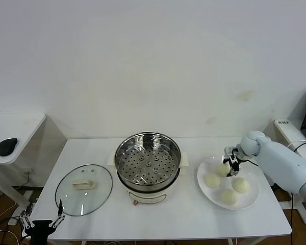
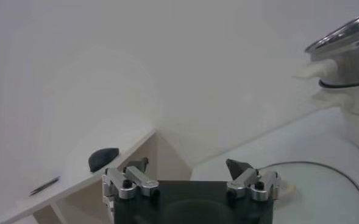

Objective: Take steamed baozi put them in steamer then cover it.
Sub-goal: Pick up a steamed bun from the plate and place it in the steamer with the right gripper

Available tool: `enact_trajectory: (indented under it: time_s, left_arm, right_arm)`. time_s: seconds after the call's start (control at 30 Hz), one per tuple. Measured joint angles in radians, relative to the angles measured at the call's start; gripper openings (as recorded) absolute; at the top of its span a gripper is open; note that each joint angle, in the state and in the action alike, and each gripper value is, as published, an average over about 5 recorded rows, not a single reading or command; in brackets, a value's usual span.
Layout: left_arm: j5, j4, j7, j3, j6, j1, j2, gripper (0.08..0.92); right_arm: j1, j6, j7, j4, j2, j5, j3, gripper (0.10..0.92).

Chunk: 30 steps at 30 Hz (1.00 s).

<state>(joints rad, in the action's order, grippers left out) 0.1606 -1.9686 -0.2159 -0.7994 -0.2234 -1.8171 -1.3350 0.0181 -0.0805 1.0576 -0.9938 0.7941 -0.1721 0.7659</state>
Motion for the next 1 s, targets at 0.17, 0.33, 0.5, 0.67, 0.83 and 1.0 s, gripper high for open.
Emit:
enact_trajectory:
  time_s: [0.17,0.33,0.5,0.67,0.83,1.0]
  left_arm:
    - [-0.003,-0.003,0.000,0.001,0.000,0.002,0.009,0.823]
    - [-0.011,-0.005,0.000,0.003,0.000,0.004,0.020,0.823]
    - [-0.021,-0.009,0.000,0.002,-0.002,0.002,0.031,0.823]
    - [-0.026,-0.016,0.000,-0.001,-0.003,-0.002,0.037,0.823]
    - [-0.031,-0.021,0.000,-0.011,-0.003,-0.003,0.037,0.823]
    - [-0.037,-0.027,-0.001,-0.022,-0.008,-0.009,0.030,0.823]
  right_arm:
    - [0.100,-0.019,0.011,-0.071,-0.026,0.074,0.063,0.646]
    - [0.237,-0.033,0.014,-0.138,-0.025,0.165,0.152,0.652]
    - [0.386,-0.041,0.010,-0.192,0.006,0.260,0.248,0.653]
    - [0.506,-0.036,0.003,-0.219,0.072,0.344,0.334,0.653]
    - [0.572,-0.017,-0.001,-0.226,0.162,0.394,0.398,0.653]
    - [0.598,0.025,-0.014,-0.221,0.262,0.407,0.448,0.653]
